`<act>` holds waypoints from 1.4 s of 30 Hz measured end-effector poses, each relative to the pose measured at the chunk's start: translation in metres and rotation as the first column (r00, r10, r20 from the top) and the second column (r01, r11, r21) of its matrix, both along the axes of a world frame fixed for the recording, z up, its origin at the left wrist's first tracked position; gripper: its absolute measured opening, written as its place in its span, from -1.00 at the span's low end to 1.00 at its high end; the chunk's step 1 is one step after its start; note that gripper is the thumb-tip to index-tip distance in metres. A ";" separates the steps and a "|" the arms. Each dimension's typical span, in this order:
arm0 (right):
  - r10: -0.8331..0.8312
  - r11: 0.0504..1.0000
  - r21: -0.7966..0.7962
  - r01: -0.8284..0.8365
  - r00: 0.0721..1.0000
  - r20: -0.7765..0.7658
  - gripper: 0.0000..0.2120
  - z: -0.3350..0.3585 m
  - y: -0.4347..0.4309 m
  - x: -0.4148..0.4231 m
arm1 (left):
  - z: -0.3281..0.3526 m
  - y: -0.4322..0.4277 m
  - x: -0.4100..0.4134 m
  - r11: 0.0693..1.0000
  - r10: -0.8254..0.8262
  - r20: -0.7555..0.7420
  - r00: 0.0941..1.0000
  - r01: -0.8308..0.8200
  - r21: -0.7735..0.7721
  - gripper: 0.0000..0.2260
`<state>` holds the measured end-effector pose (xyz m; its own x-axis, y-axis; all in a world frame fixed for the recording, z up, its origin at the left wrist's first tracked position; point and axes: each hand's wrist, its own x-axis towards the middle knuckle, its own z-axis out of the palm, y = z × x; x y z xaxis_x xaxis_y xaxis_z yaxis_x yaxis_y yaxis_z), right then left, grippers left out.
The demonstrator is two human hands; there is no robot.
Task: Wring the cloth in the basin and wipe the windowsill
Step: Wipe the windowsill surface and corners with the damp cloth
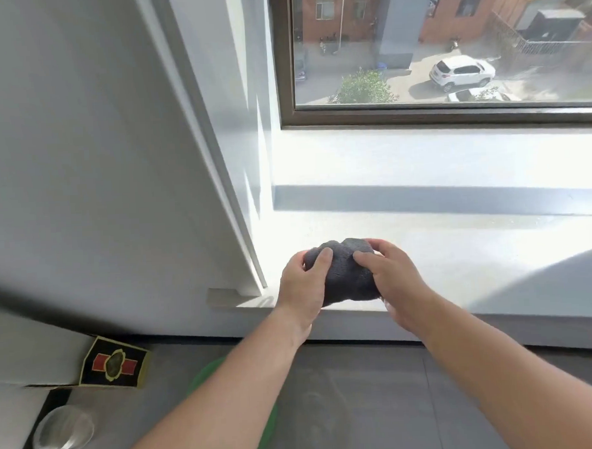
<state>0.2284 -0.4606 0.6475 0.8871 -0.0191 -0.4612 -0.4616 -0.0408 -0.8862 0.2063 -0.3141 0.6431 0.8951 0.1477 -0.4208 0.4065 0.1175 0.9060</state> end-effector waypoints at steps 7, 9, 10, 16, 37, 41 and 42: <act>0.002 1.000 -0.028 -0.001 1.000 0.019 -0.81 -0.023 -0.017 0.098 | -0.020 -0.022 0.088 0.987 0.006 0.043 0.999 -0.013 0.161 -0.83; 0.028 0.999 -0.046 -0.026 0.999 0.028 -0.82 -0.031 -0.017 0.123 | -0.032 -0.023 0.111 0.954 0.026 0.024 0.999 -0.032 0.297 -0.89; 0.042 0.997 -0.059 -0.040 0.999 0.027 -0.81 -0.035 -0.017 0.136 | -0.038 -0.023 0.122 0.933 0.044 0.012 0.999 -0.045 0.357 -0.91; 0.145 0.971 -0.198 -0.131 0.988 0.059 -0.70 -0.068 -0.015 0.226 | -0.075 -0.024 0.196 0.914 0.142 -0.022 0.990 -0.123 0.386 -0.88; 0.768 0.446 -0.839 -0.313 0.615 0.179 -0.49 -0.117 0.017 0.351 | -0.124 -0.010 0.281 0.326 -0.016 0.047 0.999 -0.039 0.944 -0.70; 0.769 0.318 -0.913 -0.257 0.633 0.089 -0.37 -0.128 0.045 0.364 | -0.142 0.003 0.268 0.236 -0.165 -0.077 0.983 0.115 0.965 -0.56; 0.778 0.279 -0.923 -0.263 0.626 0.056 -0.36 -0.130 0.049 0.371 | -0.145 0.004 0.267 0.211 -0.189 -0.093 0.978 0.133 0.968 -0.50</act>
